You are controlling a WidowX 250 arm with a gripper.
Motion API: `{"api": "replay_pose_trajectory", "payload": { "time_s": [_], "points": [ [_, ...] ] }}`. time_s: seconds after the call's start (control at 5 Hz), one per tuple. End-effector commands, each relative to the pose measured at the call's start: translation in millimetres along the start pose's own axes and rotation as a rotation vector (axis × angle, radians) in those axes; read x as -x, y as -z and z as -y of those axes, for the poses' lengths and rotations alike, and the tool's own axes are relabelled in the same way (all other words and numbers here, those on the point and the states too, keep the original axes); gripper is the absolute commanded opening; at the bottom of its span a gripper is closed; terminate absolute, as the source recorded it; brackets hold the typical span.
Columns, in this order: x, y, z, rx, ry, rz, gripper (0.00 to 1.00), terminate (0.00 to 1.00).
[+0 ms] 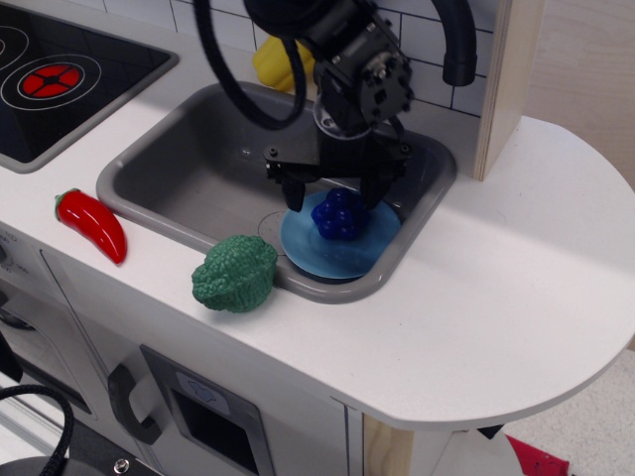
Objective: Take blueberries off plate sink
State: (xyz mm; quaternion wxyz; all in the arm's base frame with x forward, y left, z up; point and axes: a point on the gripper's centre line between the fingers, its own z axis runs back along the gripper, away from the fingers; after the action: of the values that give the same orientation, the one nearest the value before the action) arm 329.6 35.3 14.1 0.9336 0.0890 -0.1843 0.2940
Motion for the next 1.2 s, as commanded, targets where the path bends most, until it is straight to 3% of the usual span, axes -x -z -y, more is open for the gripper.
{"api": "replay_pose_trajectory", "payload": {
  "time_s": [0.0,0.2,0.4,0.6,1.0],
  "points": [
    [-13.0,3.0,16.5,0.004,-0.053,0.060,1.00,0.00],
    [-13.0,6.3,17.1,0.007,-0.050,0.068,1.00,0.00],
    [-17.6,4.3,19.8,0.018,-0.065,0.049,0.00,0.00],
    [-23.9,1.4,21.2,0.026,-0.101,0.035,0.00,0.00],
    [-50.9,-27.6,-10.1,0.083,-0.193,0.044,0.00,0.00]
  ]
}}
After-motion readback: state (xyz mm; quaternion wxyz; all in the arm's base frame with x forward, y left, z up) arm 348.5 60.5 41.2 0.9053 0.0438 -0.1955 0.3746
